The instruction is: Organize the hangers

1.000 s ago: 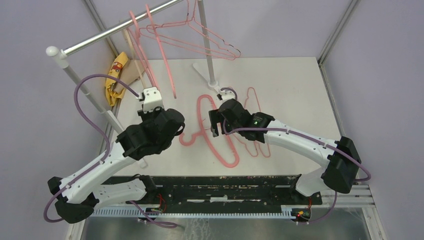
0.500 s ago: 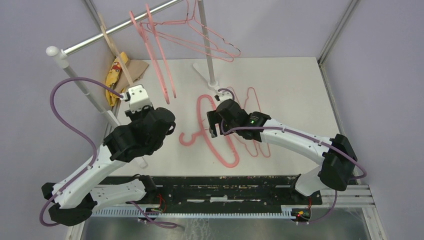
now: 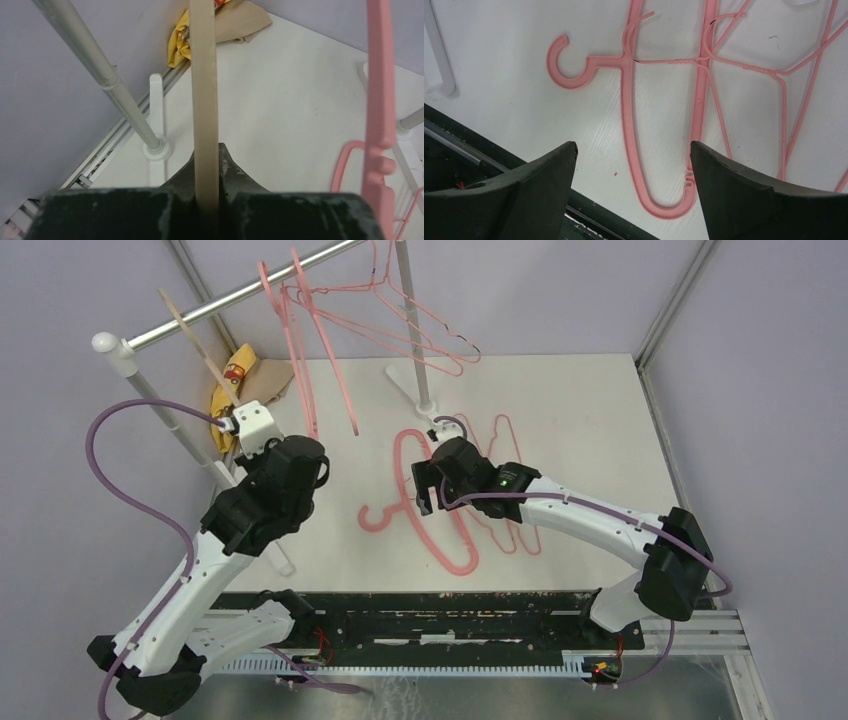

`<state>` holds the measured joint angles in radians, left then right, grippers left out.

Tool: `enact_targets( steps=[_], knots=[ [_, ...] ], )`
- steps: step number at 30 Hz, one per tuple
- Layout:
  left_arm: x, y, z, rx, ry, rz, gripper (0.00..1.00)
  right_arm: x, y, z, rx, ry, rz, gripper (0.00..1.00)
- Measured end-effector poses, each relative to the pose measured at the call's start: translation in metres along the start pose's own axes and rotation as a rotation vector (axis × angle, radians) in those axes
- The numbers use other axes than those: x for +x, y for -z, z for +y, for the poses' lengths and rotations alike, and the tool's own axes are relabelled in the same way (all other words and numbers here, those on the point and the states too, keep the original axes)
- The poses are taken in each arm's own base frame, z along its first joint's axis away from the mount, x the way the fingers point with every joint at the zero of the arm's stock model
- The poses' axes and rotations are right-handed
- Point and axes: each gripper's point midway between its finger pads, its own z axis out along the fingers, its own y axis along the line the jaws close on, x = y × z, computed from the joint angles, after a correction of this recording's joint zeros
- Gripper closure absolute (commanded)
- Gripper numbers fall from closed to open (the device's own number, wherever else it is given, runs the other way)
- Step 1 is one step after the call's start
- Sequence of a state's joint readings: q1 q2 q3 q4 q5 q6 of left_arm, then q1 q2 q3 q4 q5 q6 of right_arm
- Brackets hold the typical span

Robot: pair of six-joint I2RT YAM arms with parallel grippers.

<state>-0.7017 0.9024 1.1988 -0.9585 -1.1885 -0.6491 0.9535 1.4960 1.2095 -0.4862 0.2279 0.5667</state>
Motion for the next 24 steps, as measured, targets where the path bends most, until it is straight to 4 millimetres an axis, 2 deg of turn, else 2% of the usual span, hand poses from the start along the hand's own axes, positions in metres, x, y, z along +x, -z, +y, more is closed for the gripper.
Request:
enact_targets(
  steps=[10,18,20,21,22,24],
  knots=[
    [-0.005,-0.031,0.004,-0.026,0.035,0.040,0.97,0.002,-0.001,0.001,-0.007,0.002,0.010,0.10],
    [0.002,-0.043,-0.003,-0.003,0.058,0.060,0.97,0.005,-0.003,0.003,-0.016,0.002,0.021,0.09],
    [0.004,-0.044,-0.004,0.008,0.067,0.059,0.90,0.005,-0.003,0.003,-0.017,0.003,0.021,0.08],
    [0.004,-0.043,-0.005,0.017,0.075,0.057,0.83,0.005,-0.003,0.003,-0.017,0.003,0.022,0.08],
    [0.005,-0.042,-0.006,0.026,0.081,0.056,0.72,0.005,-0.003,0.003,-0.017,0.003,0.022,0.08],
    [0.005,-0.039,-0.007,0.051,0.093,0.056,0.58,0.005,-0.003,0.004,-0.019,0.003,0.022,0.07]
  ],
)
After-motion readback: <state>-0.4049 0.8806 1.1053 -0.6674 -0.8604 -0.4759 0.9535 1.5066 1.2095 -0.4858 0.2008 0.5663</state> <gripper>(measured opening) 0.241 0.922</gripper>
